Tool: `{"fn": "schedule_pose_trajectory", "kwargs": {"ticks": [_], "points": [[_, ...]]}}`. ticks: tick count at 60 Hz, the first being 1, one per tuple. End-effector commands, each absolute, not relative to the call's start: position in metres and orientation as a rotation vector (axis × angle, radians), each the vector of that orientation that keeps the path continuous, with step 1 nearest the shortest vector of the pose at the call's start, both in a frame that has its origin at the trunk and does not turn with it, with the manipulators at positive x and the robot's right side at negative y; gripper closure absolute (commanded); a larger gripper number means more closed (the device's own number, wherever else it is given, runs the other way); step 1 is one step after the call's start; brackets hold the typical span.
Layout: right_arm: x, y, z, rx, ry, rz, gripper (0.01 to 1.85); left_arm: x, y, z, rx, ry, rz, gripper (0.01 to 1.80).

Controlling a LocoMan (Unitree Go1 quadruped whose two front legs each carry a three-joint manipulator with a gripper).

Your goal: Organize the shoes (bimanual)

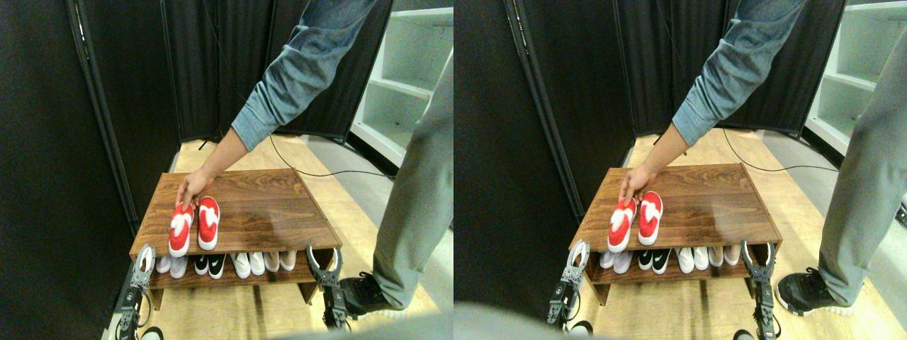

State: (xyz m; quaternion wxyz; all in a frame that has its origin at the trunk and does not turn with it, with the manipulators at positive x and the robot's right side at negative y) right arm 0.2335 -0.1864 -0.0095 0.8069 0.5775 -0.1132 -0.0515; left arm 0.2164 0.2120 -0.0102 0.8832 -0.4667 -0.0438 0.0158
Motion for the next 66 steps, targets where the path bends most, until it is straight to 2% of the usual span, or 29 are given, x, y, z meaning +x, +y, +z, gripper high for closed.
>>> {"fn": "schedule_pose_trajectory", "kwargs": {"ticks": [1, 22, 33, 44, 46, 47, 48, 49, 50, 52, 55, 57, 58, 59, 62, 64, 66], "points": [[0.236, -0.185, -0.002, 1.240, -0.272, -0.076, 1.42, 0.219, 0.212, -0.006, -0.977, -0.126, 0.025, 1.80], [0.235, -0.181, -0.001, 1.242, -0.255, -0.066, 1.47, 0.218, 0.217, -0.009, -1.005, -0.128, 0.011, 1.80], [0.235, -0.182, -0.002, 1.260, -0.256, -0.080, 1.47, 0.209, 0.214, -0.001, -1.012, -0.151, 0.016, 1.80], [0.235, -0.182, -0.002, 1.246, -0.258, -0.083, 1.47, 0.197, 0.210, 0.004, -1.066, -0.129, 0.005, 1.79], [0.236, -0.182, -0.003, 1.248, -0.257, -0.078, 1.46, 0.192, 0.206, 0.007, -1.100, -0.127, 0.018, 1.58], [0.236, -0.182, -0.003, 1.248, -0.257, -0.078, 1.46, 0.192, 0.206, 0.007, -1.100, -0.127, 0.018, 1.58], [0.236, -0.182, -0.003, 1.243, -0.259, -0.077, 1.46, 0.189, 0.203, 0.009, -1.119, -0.124, 0.023, 1.49], [0.236, -0.182, -0.003, 1.234, -0.261, -0.078, 1.47, 0.185, 0.199, 0.012, -1.138, -0.119, 0.049, 1.34], [0.236, -0.182, -0.003, 1.234, -0.261, -0.078, 1.47, 0.185, 0.199, 0.012, -1.138, -0.119, 0.049, 1.34], [0.236, -0.182, -0.003, 1.230, -0.259, -0.080, 1.46, 0.180, 0.194, 0.016, -1.138, -0.126, 0.060, 1.19], [0.236, -0.182, -0.003, 1.227, -0.259, -0.082, 1.45, 0.178, 0.192, 0.017, -1.138, -0.128, 0.061, 1.14], [0.236, -0.182, -0.003, 1.221, -0.263, -0.084, 1.43, 0.176, 0.187, 0.018, -1.121, -0.126, 0.062, 1.00], [0.236, -0.182, -0.003, 1.221, -0.263, -0.084, 1.43, 0.176, 0.187, 0.018, -1.121, -0.126, 0.062, 1.00], [0.236, -0.182, -0.003, 1.222, -0.262, -0.084, 1.43, 0.176, 0.186, 0.017, -1.118, -0.125, 0.061, 0.97], [0.236, -0.182, -0.003, 1.227, -0.259, -0.081, 1.42, 0.180, 0.185, 0.011, -1.105, -0.094, 0.050, 0.72], [0.236, -0.182, -0.003, 1.229, -0.259, -0.082, 1.42, 0.180, 0.185, 0.010, -1.107, -0.091, 0.050, 0.70], [0.236, -0.181, -0.003, 1.233, -0.256, -0.082, 1.41, 0.183, 0.183, 0.006, -1.120, -0.079, 0.057, 0.56]]}}
